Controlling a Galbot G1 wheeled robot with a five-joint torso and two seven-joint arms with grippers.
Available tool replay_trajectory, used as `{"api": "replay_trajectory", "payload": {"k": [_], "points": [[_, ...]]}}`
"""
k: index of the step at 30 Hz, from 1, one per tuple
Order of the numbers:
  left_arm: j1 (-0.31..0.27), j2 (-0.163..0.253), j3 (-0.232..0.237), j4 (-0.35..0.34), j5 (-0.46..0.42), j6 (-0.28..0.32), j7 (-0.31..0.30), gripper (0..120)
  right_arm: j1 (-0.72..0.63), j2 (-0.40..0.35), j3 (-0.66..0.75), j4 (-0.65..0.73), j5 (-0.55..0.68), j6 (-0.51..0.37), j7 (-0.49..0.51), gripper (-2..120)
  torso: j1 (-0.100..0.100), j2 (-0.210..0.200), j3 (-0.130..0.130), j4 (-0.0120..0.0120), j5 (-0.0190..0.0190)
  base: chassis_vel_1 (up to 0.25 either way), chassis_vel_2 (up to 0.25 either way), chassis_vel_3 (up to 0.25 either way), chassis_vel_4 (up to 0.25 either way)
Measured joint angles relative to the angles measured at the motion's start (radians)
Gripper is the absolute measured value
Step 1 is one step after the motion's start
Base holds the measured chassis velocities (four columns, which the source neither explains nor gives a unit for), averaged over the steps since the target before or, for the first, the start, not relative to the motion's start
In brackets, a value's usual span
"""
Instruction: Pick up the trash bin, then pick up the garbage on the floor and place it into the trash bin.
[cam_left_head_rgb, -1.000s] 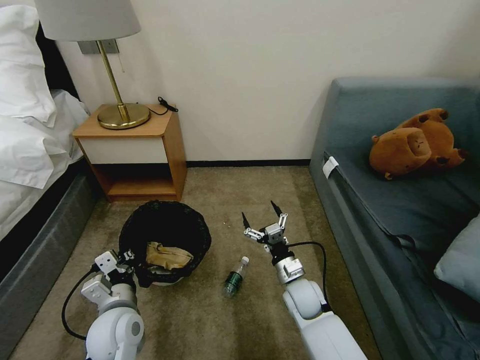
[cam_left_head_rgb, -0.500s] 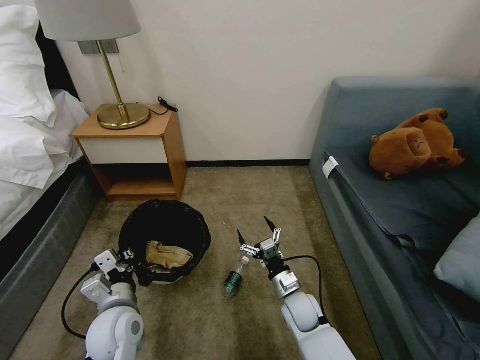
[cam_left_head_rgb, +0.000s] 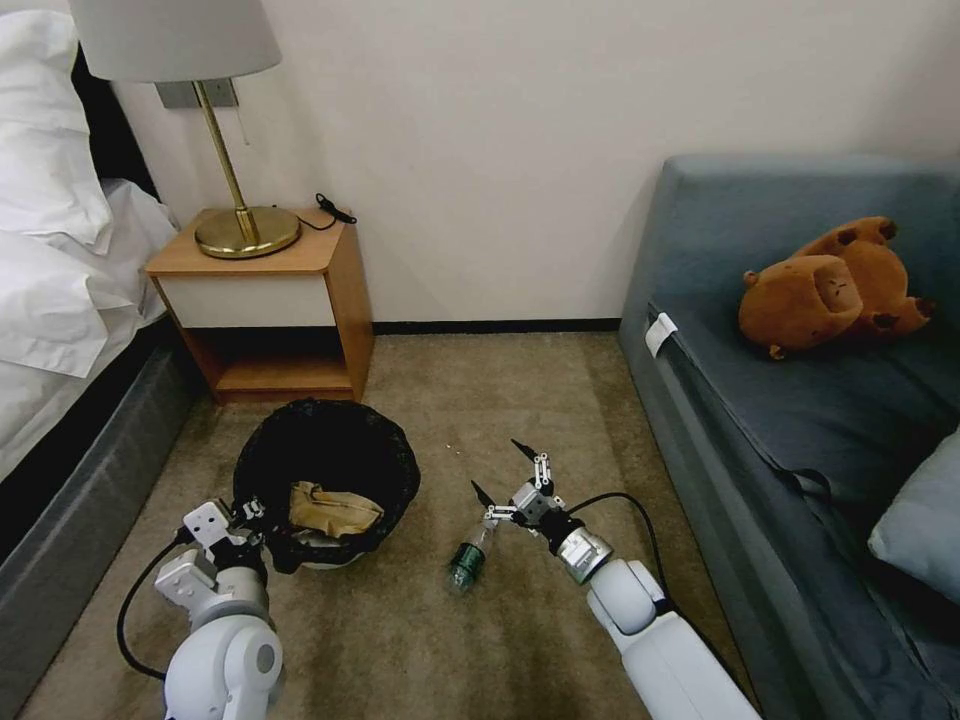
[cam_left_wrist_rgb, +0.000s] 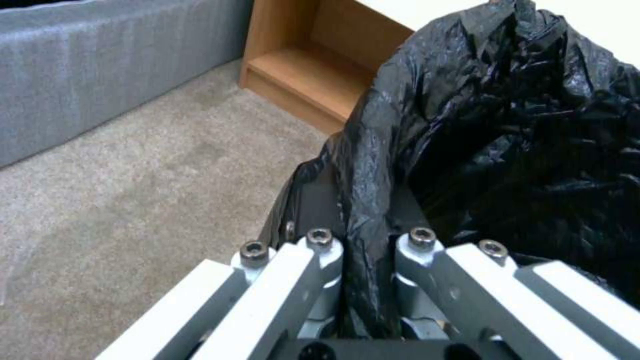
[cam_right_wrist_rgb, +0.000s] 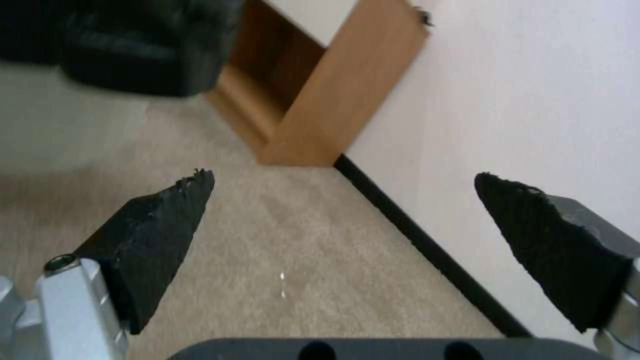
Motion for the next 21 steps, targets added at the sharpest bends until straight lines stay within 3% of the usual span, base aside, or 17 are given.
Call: {"api": "replay_trajectory", "payload": {"k": [4, 6, 8, 9, 10, 13, 21], "points": [[0.0, -0.001, 0.0, -0.003, -0.001, 0.0, 0.0, 4, 0.023, 0.002, 0.004, -0.05, -0.1, 0.041, 0.003, 100, 0.0, 0.0, 0.0, 0.0, 0.0, 0.0, 0.0, 0.0, 0.0], [0.002, -0.002, -0.001, -0.004, -0.002, 0.0, 0.0, 4, 0.045, 0.004, 0.013, -0.092, -0.211, 0.073, 0.005, 100, 0.0, 0.0, 0.0, -0.0001, -0.0001, 0.0, 0.0, 0.0, 0.0], [0.002, -0.002, -0.001, -0.004, -0.002, 0.0, 0.0, 4, 0.045, 0.004, 0.013, -0.092, -0.211, 0.073, 0.005, 100, 0.0, 0.0, 0.0, -0.0001, -0.0001, 0.0, 0.0, 0.0, 0.0], [0.003, 0.0, -0.002, -0.004, -0.002, -0.001, 0.0, 4, 0.061, 0.004, 0.027, -0.112, -0.302, 0.085, -0.003, 100, 0.0, 0.0, 0.0, 0.0, 0.0, 0.0, 0.0, 0.0, 0.0], [0.003, 0.0, -0.002, -0.004, -0.002, -0.001, 0.0, 4, 0.061, 0.004, 0.027, -0.112, -0.302, 0.085, -0.003, 100, 0.0, 0.0, 0.0, 0.0, 0.0, 0.0, 0.0, 0.0, 0.0], [0.006, 0.003, -0.006, -0.001, -0.004, -0.005, 0.001, 4, 0.094, 0.004, 0.054, -0.139, -0.468, 0.117, -0.006, 100, 0.0, 0.0, 0.0, 0.0, -0.0001, 0.0, 0.0, 0.0, 0.0], [0.008, -0.005, -0.002, 0.0, 0.0, -0.006, 0.001, 4, 0.133, -0.002, 0.061, -0.151, -0.689, 0.175, -0.006, 100, 0.0, 0.0, 0.0, 0.0, -0.0001, 0.0, 0.0, 0.0, 0.0]]}}
